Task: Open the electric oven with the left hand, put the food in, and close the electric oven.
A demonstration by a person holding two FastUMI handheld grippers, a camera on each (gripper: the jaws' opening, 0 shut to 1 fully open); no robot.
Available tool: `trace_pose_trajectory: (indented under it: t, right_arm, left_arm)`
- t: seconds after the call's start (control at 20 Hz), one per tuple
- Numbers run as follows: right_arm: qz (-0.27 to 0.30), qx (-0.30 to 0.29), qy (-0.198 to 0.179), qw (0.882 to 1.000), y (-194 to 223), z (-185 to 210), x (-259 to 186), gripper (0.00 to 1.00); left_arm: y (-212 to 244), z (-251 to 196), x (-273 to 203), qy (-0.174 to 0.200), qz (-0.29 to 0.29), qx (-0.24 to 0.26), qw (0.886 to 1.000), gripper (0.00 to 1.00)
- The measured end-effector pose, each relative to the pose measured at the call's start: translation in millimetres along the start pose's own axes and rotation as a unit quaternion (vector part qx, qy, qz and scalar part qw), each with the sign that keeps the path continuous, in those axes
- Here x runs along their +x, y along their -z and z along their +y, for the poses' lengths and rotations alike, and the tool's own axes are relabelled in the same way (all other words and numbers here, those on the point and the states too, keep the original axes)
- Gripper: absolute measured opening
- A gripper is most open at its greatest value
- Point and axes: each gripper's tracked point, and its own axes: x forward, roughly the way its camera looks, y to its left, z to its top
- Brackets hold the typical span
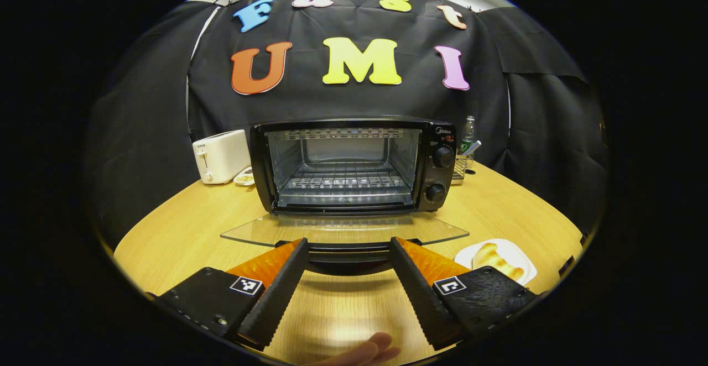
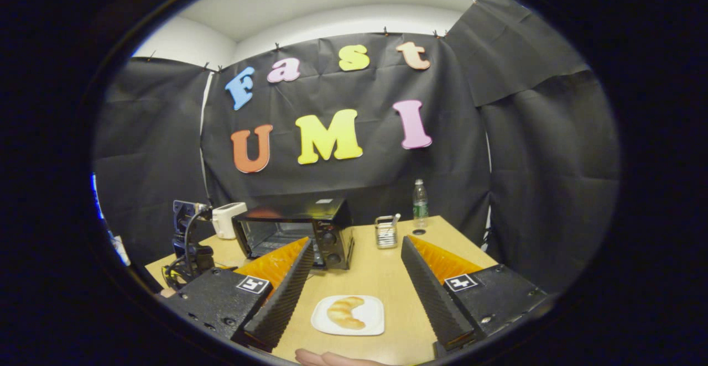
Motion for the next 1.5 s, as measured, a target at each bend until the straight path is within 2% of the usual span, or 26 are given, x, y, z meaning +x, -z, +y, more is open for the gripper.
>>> trace_pose_trajectory:
  t: [0.3,0.4,0.5,0.65,0.85,1.1,1.25,1.3,1.4,1.5]
  right_arm:
    - [0.024,-0.032,-0.003,0.999,18.2,17.9,4.2,0.97]
    - [0.026,-0.041,-0.005,0.999,20.5,22.6,5.8,0.97]
    - [0.032,-0.047,-0.003,0.998,26.5,23.4,9.7,0.97]
    - [0.045,-0.05,-0.024,0.997,36.3,34.4,15.1,0.97]
    - [0.06,-0.051,-0.023,0.997,49.7,18.5,30.5,0.97]
    - [0.137,-0.031,-0.027,0.99,111.1,-0.8,66.8,0.97]
    - [0.171,-0.013,-0.059,0.983,142.4,11.8,78.7,0.97]
    - [0.177,-0.014,-0.065,0.982,149.4,14.6,82.8,0.96]
    - [0.203,-0.022,-0.067,0.977,172.4,15.0,88.4,0.86]
    - [0.221,-0.028,-0.071,0.972,187.8,17.6,93.1,0.86]
  left_arm:
    - [53.6,-1.6,5.1,0.009,0.069,-0.033,0.997,0.95]
    - [48.7,-1.5,1.5,0.008,0.054,-0.023,0.998,0.95]
    - [53.5,-0.3,2.8,0.01,0.066,-0.027,0.997,0.95]
    - [26.9,5.8,-8.2,0.01,0.023,-0.029,0.999,0.93]
    - [-23.2,20.3,-44.7,0.011,-0.03,-0.03,0.999,0.93]
    - [-88.3,40.9,-105.9,-0.01,-0.105,-0.006,0.994,0.93]
    - [-112.9,51.2,-141.4,-0.023,-0.126,-0.015,0.992,0.92]
    - [-117.1,53.6,-151.8,-0.026,-0.129,-0.02,0.991,0.92]
    - [-127.2,63.5,-174.0,-0.036,-0.144,-0.02,0.989,0.93]
    - [-137.3,77.3,-194.1,-0.054,-0.159,-0.011,0.986,0.93]
